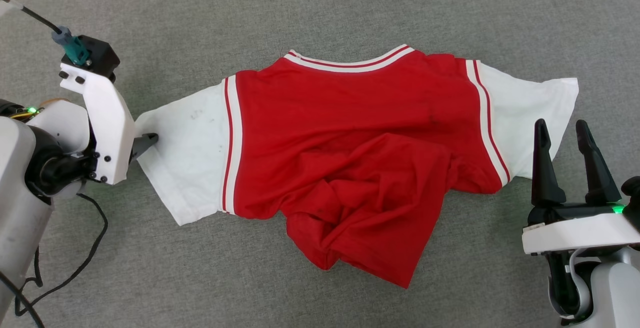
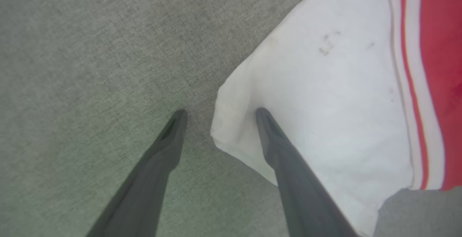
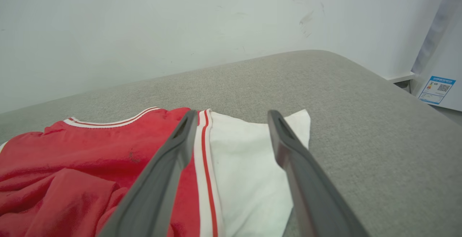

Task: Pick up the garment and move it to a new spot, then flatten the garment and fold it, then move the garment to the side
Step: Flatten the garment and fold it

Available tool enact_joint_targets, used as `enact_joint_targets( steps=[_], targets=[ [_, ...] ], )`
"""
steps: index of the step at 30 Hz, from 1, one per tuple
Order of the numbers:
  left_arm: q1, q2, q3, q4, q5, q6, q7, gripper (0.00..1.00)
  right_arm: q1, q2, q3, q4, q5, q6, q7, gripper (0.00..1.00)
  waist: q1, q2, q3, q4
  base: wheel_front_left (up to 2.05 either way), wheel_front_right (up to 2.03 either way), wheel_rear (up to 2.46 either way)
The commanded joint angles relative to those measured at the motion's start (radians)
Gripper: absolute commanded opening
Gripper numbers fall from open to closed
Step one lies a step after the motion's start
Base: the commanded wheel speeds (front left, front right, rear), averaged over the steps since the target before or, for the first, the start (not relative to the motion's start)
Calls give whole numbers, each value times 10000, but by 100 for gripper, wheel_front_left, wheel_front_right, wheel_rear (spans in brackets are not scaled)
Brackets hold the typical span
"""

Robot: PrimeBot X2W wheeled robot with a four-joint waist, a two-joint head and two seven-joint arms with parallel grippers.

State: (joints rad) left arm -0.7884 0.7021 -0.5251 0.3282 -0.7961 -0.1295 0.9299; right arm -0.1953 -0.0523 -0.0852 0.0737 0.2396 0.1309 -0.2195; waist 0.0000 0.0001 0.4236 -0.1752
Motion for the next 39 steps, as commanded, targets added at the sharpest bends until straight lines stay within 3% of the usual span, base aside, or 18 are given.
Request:
enact_joint_targets(
  steps=[1, 3, 4, 5, 8, 14, 18, 22, 29, 32, 39],
  targets=[
    [148, -98, -145, 203, -14, 5, 87, 100, -110, 34, 0, 32, 9, -3, -50, 100, 0, -1, 12, 11, 0, 0, 0],
    [246, -174, -290, 260, -58, 3, 181, 100, -131, 32, 6, 66, -15, -4, -69, 100, 0, -1, 35, 36, 0, 0, 0],
    [272, -218, -319, 261, -66, 3, 125, 17, -141, 33, 11, 78, -35, -4, -74, 100, 0, -1, 46, 49, 0, 0, 0],
    [294, -288, -288, 239, -130, 1, 11, 0, -158, 33, 35, 90, -65, -4, -69, 100, 0, -1, 54, 62, 0, 0, 0],
    [319, -475, -119, 199, -164, 26, -532, 0, -163, 31, 60, 130, -129, -4, -30, 100, 0, -1, 19, 111, 0, 0, 0],
    [257, -262, -8, -35, 365, 22, -1709, 0, 3, 32, -10, 122, -213, -4, 328, 100, 0, -1, -422, 347, 0, 0, 0],
    [443, -157, -19, -314, 741, 32, -2611, 0, 56, -205, -45, -54, -412, -4, 1229, 100, 0, -1, -839, 578, 0, 0, 0],
    [720, -33, 123, -997, 808, 76, -3249, 0, -38, -1006, 94, -467, -351, -4, 3176, 100, 0, -1, -1204, 832, 0, 0, 0],
    [1498, 272, 322, -3057, 789, 384, -3697, 0, -682, -2776, -23, -1070, 671, -4, 8261, 100, 0, -1, -1256, 1307, 0, 0, 0],
    [1790, 416, 359, -4077, 818, 580, -3685, 0, -1314, -3376, -284, -1105, 1085, -4, 9952, 100, 0, -1, -1052, 1519, 0, 0, 0],
    [2215, 622, 514, -5968, 649, 940, -3618, 0, -2720, -4459, -367, -239, 1229, -4, 12077, 100, 0, -1, -355, 2089, 0, 0, 0]
  ],
)
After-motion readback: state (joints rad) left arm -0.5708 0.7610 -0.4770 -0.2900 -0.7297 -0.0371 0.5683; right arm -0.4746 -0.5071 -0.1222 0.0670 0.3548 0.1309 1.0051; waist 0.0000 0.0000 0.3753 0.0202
